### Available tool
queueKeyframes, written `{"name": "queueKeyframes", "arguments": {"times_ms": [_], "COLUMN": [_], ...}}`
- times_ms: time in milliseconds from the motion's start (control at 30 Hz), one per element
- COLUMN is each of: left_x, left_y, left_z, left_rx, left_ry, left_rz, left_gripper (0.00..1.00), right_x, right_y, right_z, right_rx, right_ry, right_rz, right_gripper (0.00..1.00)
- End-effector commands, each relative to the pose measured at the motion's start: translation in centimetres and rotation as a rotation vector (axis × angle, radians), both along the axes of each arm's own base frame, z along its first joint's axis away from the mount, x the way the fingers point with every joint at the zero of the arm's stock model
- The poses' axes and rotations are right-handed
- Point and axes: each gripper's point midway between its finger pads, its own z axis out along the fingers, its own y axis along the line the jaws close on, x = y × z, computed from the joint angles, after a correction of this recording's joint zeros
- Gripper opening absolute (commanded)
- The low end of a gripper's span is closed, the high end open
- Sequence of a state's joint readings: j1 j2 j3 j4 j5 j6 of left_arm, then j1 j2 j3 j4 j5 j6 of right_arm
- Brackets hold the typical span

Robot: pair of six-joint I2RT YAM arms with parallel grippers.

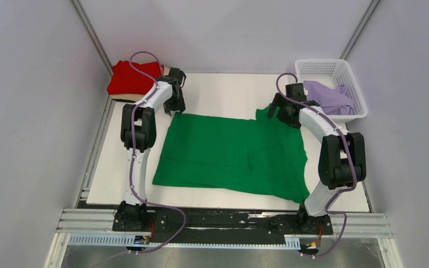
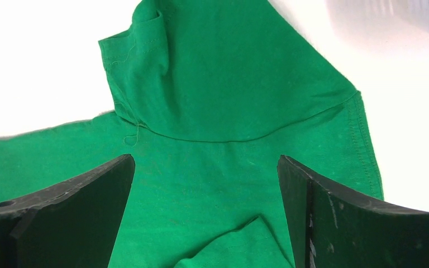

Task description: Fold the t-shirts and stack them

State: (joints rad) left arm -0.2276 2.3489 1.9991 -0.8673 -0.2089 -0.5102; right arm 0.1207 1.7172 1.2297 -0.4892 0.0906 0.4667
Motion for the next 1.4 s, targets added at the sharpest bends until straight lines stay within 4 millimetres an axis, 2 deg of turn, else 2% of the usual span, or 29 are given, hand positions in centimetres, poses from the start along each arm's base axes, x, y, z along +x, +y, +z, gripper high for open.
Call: {"name": "queueKeyframes", "arguments": {"times_ms": [0,200,300,400,433,567,733,767,1000,1167,1367], "left_x": [-0.2,-0.3,-0.2,-0.5,-0.8,-1.2,-1.3,-1.5,-1.0,-0.9,-0.4], "left_y": [-0.3,-0.5,-0.8,-0.9,-0.8,0.3,3.0,3.7,4.1,3.8,3.8], "left_z": [0.1,-0.4,-0.9,-1.2,-1.4,-1.0,0.4,0.2,0.9,1.1,1.7], "left_rx": [0.047,0.069,0.068,0.066,0.071,0.109,0.133,0.13,0.067,0.054,0.055], "left_ry": [0.01,0.029,0.031,0.038,0.046,0.023,-0.017,-0.01,-0.036,-0.04,-0.054], "left_rz": [-0.009,0.007,-0.006,-0.008,-0.009,-0.006,0.065,0.078,0.077,0.071,0.063], "left_gripper": [0.56,0.44,0.3,0.02,0.0,0.0,0.0,0.0,0.0,0.0,0.0], "right_x": [0.9,0.6,0.6,0.6,0.7,1.8,5.6,6.5,12.7,16.6,17.9], "right_y": [-0.8,-0.9,-0.9,-0.9,-0.8,0.0,0.8,1.0,3.5,5.4,6.0], "right_z": [0.7,0.6,0.5,0.3,0.3,0.5,1.6,1.7,1.3,-1.1,-3.5], "right_rx": [-0.031,-0.033,-0.036,-0.033,-0.032,-0.021,-0.038,-0.039,-0.052,-0.096,-0.121], "right_ry": [-0.045,-0.044,-0.043,-0.041,-0.043,-0.055,-0.108,-0.115,-0.163,-0.174,-0.148], "right_rz": [-0.015,-0.02,-0.022,-0.022,-0.02,0.04,0.08,0.086,0.157,0.244,0.282], "right_gripper": [1.0,1.0,1.0,1.0,1.0,1.0,0.99,0.97,0.86,0.77,0.69]}}
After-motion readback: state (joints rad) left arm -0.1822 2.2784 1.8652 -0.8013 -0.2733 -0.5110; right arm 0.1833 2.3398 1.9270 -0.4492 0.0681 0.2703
